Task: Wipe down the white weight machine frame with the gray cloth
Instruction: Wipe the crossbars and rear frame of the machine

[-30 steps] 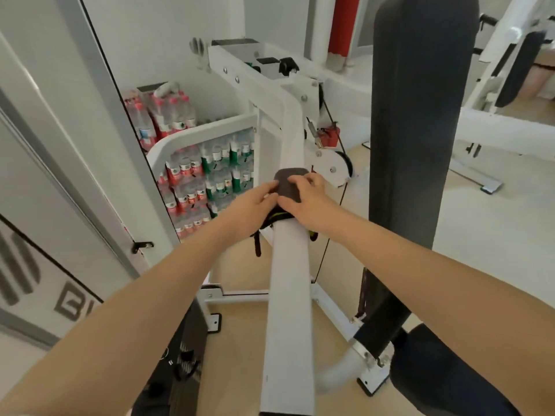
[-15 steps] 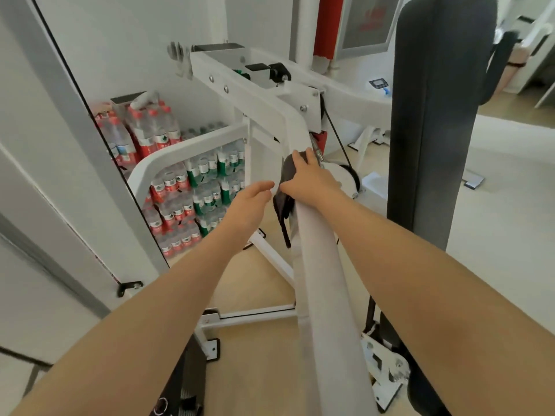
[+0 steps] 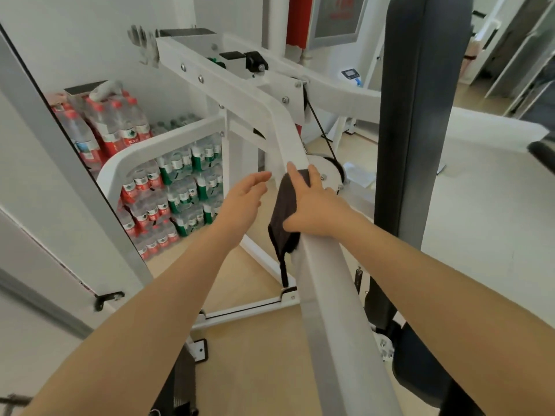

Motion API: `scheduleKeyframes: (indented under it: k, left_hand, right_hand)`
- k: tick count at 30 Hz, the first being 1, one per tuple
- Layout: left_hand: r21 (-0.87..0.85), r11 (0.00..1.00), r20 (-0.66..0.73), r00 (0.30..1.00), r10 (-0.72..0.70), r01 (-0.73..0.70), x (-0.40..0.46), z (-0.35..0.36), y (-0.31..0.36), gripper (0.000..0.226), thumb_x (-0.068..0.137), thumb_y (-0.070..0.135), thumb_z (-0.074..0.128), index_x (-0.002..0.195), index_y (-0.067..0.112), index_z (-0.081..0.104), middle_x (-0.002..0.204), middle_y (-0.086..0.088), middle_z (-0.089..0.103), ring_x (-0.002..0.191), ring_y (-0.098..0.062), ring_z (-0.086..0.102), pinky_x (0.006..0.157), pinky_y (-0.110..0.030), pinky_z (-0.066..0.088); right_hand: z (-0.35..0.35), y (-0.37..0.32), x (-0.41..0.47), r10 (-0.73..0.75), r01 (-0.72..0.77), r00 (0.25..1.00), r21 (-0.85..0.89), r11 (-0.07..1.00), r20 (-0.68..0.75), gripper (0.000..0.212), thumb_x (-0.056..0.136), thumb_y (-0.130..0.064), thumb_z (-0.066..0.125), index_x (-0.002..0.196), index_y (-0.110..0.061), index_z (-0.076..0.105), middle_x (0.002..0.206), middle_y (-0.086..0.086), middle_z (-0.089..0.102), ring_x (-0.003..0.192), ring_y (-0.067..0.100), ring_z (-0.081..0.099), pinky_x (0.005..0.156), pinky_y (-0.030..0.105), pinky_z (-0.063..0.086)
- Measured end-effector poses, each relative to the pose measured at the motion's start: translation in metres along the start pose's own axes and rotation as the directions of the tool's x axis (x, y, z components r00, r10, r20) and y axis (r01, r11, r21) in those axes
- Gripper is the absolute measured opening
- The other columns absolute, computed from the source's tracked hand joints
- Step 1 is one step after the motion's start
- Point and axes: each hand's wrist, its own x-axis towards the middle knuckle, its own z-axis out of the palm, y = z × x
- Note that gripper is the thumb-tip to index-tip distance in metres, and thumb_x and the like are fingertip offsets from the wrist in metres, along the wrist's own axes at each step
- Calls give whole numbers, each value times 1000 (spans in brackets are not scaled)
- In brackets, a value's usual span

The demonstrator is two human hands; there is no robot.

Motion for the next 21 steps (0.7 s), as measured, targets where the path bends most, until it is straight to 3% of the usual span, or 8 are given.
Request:
scheduleKeyframes:
  k: [3, 5, 10, 13, 15, 17, 19, 21]
  left_hand:
    - [29, 997, 63, 995, 72, -74, 1, 4, 10, 30, 98, 18, 35, 118, 31, 55, 110, 15, 56, 100, 5, 52, 84, -15, 41]
    - [39, 994, 90, 991, 103, -107, 1, 5, 17, 31, 99, 19, 34, 121, 30, 52, 116, 13, 54, 106, 3, 50, 90, -17, 40]
    - [167, 971, 212, 968, 136, -173, 1, 7, 19, 35, 101, 26, 31, 132, 27, 47, 137, 13, 42, 126, -2, 34, 106, -23, 25]
    - [234, 949, 307, 942, 132, -210, 1, 13, 19, 36, 99, 33, 33, 130, 28, 51, 144, 16, 34, 124, 5, 28, 102, -17, 18]
    - [253, 947, 312, 943, 115, -200, 2, 15, 19, 38, 97, 35, 36, 131, 27, 51, 145, 17, 33, 127, 3, 27, 101, -15, 16]
    - [279, 937, 320, 940, 116, -210, 2, 14, 18, 40, 97, 37, 35, 134, 27, 47, 146, 16, 32, 133, -2, 26, 102, -16, 15]
    - [300, 924, 335, 933, 131, -237, 2, 12, 16, 42, 98, 37, 33, 137, 27, 43, 148, 15, 30, 133, 0, 24, 101, -13, 14]
    - [311, 915, 345, 928, 141, -255, 2, 12, 15, 41, 99, 36, 31, 138, 28, 42, 149, 15, 28, 130, 4, 22, 98, -8, 11]
  right_hand:
    - [-8, -3, 14, 31, -27, 999, 86, 996, -40, 98, 81, -32, 59, 147, -27, -14, 155, 7, -17, 134, 41, 24, 103, 44, 35]
    - [-10, -5, 9, 3, 0, 999, 62, 998, -36, 94, 84, -34, 57, 148, -23, -11, 155, 7, -18, 137, 42, 16, 106, 45, 29]
    - [14, 6, -59, -86, 81, 990, 54, 995, 108, 104, 78, -57, 59, 145, -34, -16, 151, -1, -28, 139, 42, 2, 111, 50, 22]
    - [12, 9, -85, -30, 22, 998, 167, 986, 47, 90, 75, -75, 42, 146, -37, 1, 155, -8, -9, 138, 32, 19, 107, 57, 26]
    - [3, 7, -77, 145, -112, 983, 257, 960, -110, 83, 79, -72, 41, 143, -23, 19, 147, 3, 27, 125, 28, 41, 101, 52, 35]
    - [-1, -1, -63, 259, -221, 955, 233, 947, -145, 74, 81, -65, 50, 131, -12, 36, 118, 6, 52, 108, 26, 54, 88, 42, 46]
    - [7, -9, -50, 308, -276, 945, 235, 932, -112, 63, 78, -57, 59, 118, -9, 45, 94, 2, 53, 90, 22, 57, 66, 30, 44]
    - [12, -14, -45, 362, -310, 923, 308, 899, -128, 59, 77, -49, 63, 115, -8, 44, 88, 0, 52, 75, 19, 51, 50, 26, 32]
